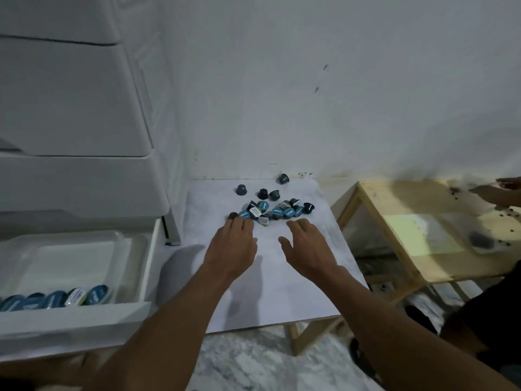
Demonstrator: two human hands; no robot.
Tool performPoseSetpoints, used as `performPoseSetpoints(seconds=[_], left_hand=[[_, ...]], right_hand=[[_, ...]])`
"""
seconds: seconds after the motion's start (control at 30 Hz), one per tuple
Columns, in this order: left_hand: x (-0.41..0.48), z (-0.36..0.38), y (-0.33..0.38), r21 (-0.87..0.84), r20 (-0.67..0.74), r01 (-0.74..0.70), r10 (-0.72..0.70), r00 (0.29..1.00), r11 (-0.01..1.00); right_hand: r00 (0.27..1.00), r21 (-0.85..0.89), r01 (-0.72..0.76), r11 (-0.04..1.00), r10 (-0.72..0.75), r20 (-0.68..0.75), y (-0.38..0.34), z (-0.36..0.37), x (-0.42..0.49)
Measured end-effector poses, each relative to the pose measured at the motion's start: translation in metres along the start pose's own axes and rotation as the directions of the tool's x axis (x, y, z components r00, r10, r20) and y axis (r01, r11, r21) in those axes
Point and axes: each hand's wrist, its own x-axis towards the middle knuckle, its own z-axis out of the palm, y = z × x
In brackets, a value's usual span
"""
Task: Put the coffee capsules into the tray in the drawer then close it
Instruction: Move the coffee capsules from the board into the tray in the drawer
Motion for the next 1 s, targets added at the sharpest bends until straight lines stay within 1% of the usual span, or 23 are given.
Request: performPoseSetpoints(seconds=[0.23,0.33,0.4,0.5,0.63,0.7,0.77,0.9,1.0], left_hand=[[0.012,0.026,-0.015,0.048,0.077,0.137,-0.141,0.987,0.989],[0.023,0.037,-0.031,0.071,0.108,0.154,-0.161,0.981,0.986],[0.034,0.047,-0.040,0.076,0.130,0.133,-0.142,0.981,0.988],[0.053,0.064,-0.052,0.047,0.151,0.123,-0.129,0.980,0.991],[0.074,0.093,-0.066,0.008,0.258,0.108,-0.107,0.960,0.994],[0.083,0.103,-0.071,-0.040,0.297,0.151,-0.132,0.946,0.988],[0.088,0.111,-0.076,-0.094,0.321,0.195,-0.156,0.934,0.976],[0.092,0.123,-0.083,-0.213,0.293,0.208,-0.141,0.946,0.954],[0.096,0.123,-0.088,-0.255,0.251,0.209,-0.144,0.957,0.944]], right_hand=[[0.987,0.053,0.121,0.991,-0.126,0.098,0.007,0.025,0.044],[0.979,0.082,0.165,0.983,-0.173,0.109,0.001,0.041,0.066],[0.976,0.104,0.180,0.978,-0.191,0.106,-0.002,0.052,0.082],[0.969,0.117,0.195,0.974,-0.209,0.131,-0.005,0.066,0.107],[0.939,0.099,0.247,0.964,-0.263,0.222,-0.004,0.084,0.138],[0.917,0.108,0.267,0.958,-0.286,0.278,-0.002,0.092,0.150],[0.899,0.132,0.288,0.948,-0.316,0.305,0.001,0.100,0.159],[0.899,0.161,0.299,0.941,-0.334,0.283,0.002,0.106,0.170],[0.899,0.149,0.304,0.941,-0.335,0.282,0.002,0.104,0.174]])
